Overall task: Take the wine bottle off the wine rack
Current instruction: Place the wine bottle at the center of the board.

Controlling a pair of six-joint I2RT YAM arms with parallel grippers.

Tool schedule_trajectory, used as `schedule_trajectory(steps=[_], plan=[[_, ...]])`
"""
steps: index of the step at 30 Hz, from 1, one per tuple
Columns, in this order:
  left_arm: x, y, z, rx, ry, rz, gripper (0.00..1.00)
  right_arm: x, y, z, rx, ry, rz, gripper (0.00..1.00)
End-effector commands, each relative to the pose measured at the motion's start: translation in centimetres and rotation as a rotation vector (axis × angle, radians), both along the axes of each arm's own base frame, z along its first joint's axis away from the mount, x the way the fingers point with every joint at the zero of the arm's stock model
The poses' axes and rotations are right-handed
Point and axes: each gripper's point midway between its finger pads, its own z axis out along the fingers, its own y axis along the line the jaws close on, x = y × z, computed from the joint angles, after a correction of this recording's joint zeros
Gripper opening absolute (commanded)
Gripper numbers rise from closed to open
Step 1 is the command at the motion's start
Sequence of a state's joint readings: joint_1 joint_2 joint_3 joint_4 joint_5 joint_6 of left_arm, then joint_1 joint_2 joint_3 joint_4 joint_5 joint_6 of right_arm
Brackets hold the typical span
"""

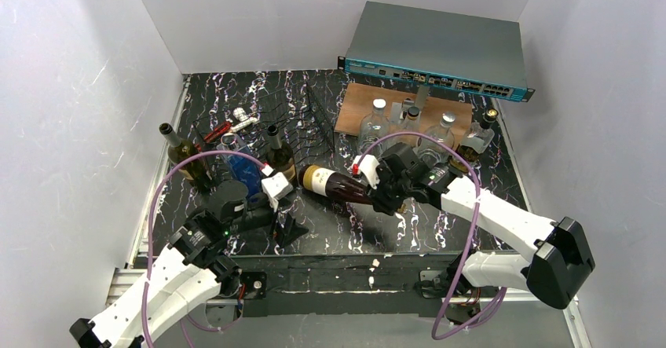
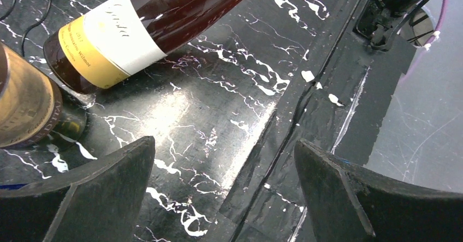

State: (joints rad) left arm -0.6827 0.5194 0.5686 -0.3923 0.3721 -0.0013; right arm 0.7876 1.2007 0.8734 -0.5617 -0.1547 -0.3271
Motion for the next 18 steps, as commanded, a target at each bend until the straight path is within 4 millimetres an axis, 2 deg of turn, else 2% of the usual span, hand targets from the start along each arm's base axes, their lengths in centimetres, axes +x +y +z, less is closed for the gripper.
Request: schedule_trajectory(steps=[1, 11, 18], plan=[[-0.4, -0.9, 1.0, -0.049, 0.025, -0.031, 0.98, 1.0, 2.5, 4.7, 0.164, -0.13, 0.076, 0.01], [-1.1, -2.1, 1.4, -0.07, 0.03, -0.087, 0.98, 0.4, 0.8, 4.8, 0.086, -0.165, 0.14, 0.01], [-2.1, -4.0, 1.1, 0.016, -0.05, -0.171, 0.98, -0.2, -0.9, 4.7, 0.012, -0.213, 0.244, 0.01]])
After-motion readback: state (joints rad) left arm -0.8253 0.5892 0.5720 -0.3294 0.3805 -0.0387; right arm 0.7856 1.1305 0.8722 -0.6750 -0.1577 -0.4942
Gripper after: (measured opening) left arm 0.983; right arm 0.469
